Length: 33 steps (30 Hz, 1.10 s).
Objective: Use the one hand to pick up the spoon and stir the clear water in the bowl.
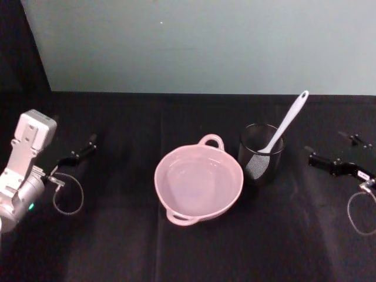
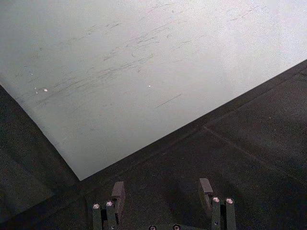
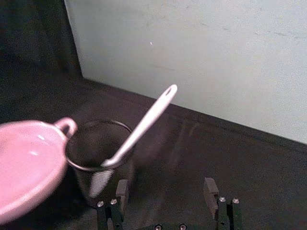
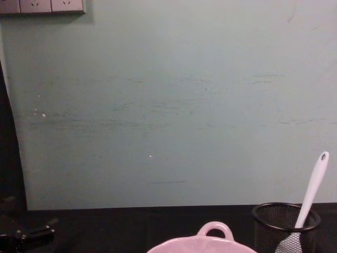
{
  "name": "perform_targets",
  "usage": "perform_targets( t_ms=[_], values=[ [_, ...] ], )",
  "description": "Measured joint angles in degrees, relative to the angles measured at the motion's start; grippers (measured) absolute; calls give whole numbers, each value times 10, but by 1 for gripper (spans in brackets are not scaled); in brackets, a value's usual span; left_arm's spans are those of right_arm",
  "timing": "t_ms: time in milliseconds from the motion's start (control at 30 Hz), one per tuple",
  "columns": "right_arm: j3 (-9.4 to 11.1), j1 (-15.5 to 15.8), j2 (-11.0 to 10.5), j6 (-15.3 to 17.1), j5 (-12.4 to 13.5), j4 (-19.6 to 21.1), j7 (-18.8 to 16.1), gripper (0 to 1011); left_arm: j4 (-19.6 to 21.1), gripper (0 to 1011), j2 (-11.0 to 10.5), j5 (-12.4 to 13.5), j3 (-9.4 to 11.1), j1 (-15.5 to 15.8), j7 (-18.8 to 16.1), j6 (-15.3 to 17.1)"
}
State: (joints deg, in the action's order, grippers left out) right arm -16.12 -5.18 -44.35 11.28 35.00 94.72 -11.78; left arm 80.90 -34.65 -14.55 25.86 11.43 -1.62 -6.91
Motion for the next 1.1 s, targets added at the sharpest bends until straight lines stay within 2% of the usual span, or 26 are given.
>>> perform_targets(
  t_ms=[33,100,133,167,233,267,400,433,500,600,767,833,1100],
  values=[
    [0,0,0,0,0,0,0,1003,0,1011,0,0,0,0,0,0],
    [-27,-27,4,-17,-58,-26,2,1002,0,1011,0,0,0,0,0,0],
    [-34,-33,7,-26,-72,-35,3,1003,0,1011,0,0,0,0,0,0],
    [-42,-41,13,-45,-93,-50,4,1003,0,1011,0,0,0,0,0,0],
    [-48,-49,21,-70,-115,-65,7,1002,0,1011,0,0,0,0,0,0],
    [-51,-57,30,-99,-133,-83,9,1003,0,1011,0,0,0,0,0,0],
    [-53,-69,51,-154,-152,-119,10,1003,0,1011,0,0,0,0,0,0],
    [-53,-74,61,-175,-158,-135,10,1003,0,1011,0,0,0,0,0,0],
    [-53,-80,74,-196,-163,-156,10,1003,0,1011,0,0,0,0,0,0],
    [-51,-81,88,-198,-162,-173,11,1003,0,1011,0,0,0,0,0,0],
    [-55,-84,99,-154,-168,-181,15,1003,0,1011,0,0,0,0,0,0],
    [-60,-88,99,-137,-180,-178,15,1002,0,1011,0,0,0,0,0,0],
    [-60,-88,99,-141,-179,-179,15,1003,0,1011,0,0,0,0,0,0]
  ],
)
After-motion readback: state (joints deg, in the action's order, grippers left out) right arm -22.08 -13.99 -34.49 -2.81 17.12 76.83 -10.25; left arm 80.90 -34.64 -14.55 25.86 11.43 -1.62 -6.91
